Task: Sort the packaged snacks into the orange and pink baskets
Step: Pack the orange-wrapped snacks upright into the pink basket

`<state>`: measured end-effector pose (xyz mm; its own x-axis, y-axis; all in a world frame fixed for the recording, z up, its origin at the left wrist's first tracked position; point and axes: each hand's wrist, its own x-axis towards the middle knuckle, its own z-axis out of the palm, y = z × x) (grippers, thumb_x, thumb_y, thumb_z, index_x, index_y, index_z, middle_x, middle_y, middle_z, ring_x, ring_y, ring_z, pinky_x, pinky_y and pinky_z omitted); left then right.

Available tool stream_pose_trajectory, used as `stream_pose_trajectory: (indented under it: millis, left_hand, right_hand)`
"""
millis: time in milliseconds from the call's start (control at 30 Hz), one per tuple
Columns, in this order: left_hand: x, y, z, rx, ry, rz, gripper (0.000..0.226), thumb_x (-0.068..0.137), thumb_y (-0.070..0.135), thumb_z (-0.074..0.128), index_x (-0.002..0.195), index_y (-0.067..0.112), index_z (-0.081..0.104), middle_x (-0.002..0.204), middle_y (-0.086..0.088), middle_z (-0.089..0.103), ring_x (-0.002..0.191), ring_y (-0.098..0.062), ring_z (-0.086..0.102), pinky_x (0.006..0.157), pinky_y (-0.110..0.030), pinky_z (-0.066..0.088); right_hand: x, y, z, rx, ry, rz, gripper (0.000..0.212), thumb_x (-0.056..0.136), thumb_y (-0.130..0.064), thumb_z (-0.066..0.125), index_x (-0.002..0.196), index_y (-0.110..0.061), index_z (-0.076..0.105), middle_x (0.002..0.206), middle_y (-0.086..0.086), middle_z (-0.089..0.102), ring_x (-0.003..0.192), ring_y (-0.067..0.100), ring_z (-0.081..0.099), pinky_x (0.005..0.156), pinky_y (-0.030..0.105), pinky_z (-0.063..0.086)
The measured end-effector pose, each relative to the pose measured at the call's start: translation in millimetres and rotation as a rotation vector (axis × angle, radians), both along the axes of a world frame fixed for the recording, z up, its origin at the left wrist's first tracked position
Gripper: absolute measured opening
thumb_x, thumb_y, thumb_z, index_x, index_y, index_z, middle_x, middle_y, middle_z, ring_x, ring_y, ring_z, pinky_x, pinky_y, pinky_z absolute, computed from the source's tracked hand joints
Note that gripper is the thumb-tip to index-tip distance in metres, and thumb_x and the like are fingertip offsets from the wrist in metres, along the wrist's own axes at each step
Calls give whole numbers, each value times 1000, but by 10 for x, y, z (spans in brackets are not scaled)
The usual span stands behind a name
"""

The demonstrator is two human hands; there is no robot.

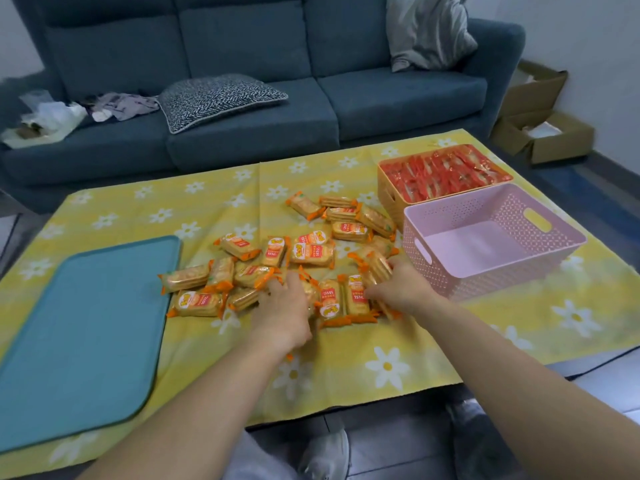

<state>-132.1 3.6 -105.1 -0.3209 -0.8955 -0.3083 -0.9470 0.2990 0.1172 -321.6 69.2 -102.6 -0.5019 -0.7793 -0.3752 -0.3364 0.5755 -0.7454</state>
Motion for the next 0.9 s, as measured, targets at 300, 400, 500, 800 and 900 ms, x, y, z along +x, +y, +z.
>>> stream_pose_trajectory:
  millis: [300, 400, 500, 800, 900]
  left_hand:
    - [130, -112, 59, 84, 202, 185, 80, 71, 36, 85, 128, 10, 37, 118, -14, 65, 105, -36, 64, 82, -39, 52]
    - [142, -13, 25, 106, 115, 91, 104, 64, 35, 90, 141, 17, 23, 123, -13, 61, 108, -36, 64, 84, -39, 52]
    - [139, -6, 56, 69, 264, 188, 86, 71, 34, 85, 135, 14, 31, 118, -11, 62, 109, -37, 63, 80, -37, 49]
    - [-54, 160, 91, 562, 1036, 722, 55, 67, 27, 83, 113, 21, 54, 93, -10, 72, 79, -31, 72, 76, -55, 61]
    - [-198, 198, 108, 600, 1158, 791, 65, 72, 36, 81, 125, 27, 45, 108, -7, 69, 92, -31, 71, 79, -50, 60]
  right_hand:
    - [32, -99, -28, 16, -107, 58, 10, 73, -7, 77, 80, -10, 70, 67, 3, 64, 58, 16, 59, 50, 22, 48]
    - [61, -113, -30, 28, -148, 81, 24, 70, -11, 83, 91, -5, 74, 74, 2, 69, 67, 17, 66, 62, 29, 55]
    - [121, -117, -54, 48, -162, 73, 47, 49, -32, 91, 90, -16, 74, 83, 0, 76, 80, 18, 73, 76, 38, 63]
    - [242, -42, -6, -46, -271, -41, 41, 84, -45, 75, 114, -21, 59, 95, -6, 60, 91, 16, 58, 79, 29, 49]
    - [289, -26, -16, -63, -326, -110, 84, 76, -70, 67, 143, -24, 47, 123, 0, 59, 115, 23, 57, 104, 39, 46]
